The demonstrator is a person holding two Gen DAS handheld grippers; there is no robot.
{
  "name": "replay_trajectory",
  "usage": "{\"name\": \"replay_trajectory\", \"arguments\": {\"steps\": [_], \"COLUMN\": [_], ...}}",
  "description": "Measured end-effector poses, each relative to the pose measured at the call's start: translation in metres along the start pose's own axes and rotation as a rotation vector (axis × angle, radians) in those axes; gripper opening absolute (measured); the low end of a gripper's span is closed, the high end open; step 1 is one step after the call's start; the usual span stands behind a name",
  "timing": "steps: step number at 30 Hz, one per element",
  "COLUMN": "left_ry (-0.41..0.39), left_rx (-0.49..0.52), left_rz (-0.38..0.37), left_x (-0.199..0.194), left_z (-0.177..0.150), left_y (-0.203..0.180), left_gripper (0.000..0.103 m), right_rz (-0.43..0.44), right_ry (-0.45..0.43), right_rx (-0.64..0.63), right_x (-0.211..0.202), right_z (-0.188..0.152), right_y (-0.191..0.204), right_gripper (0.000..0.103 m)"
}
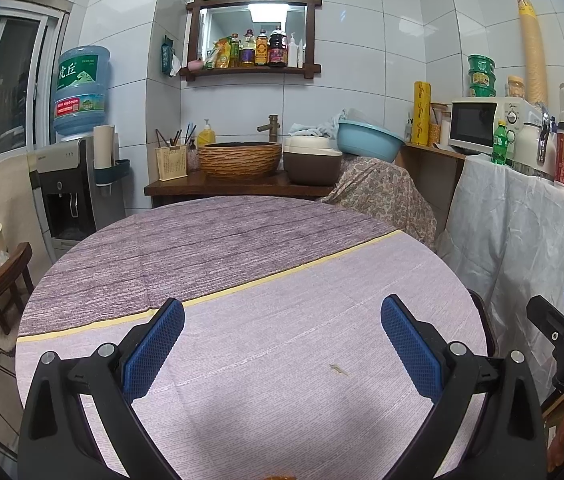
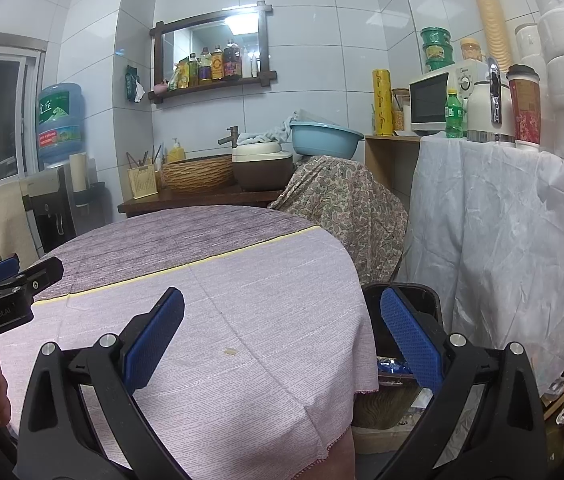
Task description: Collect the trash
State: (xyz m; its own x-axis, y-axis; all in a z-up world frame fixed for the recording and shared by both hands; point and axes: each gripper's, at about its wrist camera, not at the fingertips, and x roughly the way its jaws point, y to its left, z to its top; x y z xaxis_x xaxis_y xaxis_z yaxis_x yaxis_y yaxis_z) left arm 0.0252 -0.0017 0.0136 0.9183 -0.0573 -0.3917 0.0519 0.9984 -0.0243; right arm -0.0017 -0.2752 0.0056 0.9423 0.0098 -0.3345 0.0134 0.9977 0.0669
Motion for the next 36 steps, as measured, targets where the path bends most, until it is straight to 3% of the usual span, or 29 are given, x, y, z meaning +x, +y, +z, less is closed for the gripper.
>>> {"name": "replay_trajectory", "arguments": {"steps": [36], "left_ry": [0.003], "left_rx": [0.001], "left_rz": [0.002], "left_x": [0.0006], "left_z": [0.0037], "left_y": [-0.0004], "left_gripper": [0.098], "right_rz": [0.000], "right_ry": [0.001], "right_rx": [0.002], "right_x": [-0.0002], "right_z": [-0.0008], "right_y": [0.0013], "right_gripper": [0.097]}}
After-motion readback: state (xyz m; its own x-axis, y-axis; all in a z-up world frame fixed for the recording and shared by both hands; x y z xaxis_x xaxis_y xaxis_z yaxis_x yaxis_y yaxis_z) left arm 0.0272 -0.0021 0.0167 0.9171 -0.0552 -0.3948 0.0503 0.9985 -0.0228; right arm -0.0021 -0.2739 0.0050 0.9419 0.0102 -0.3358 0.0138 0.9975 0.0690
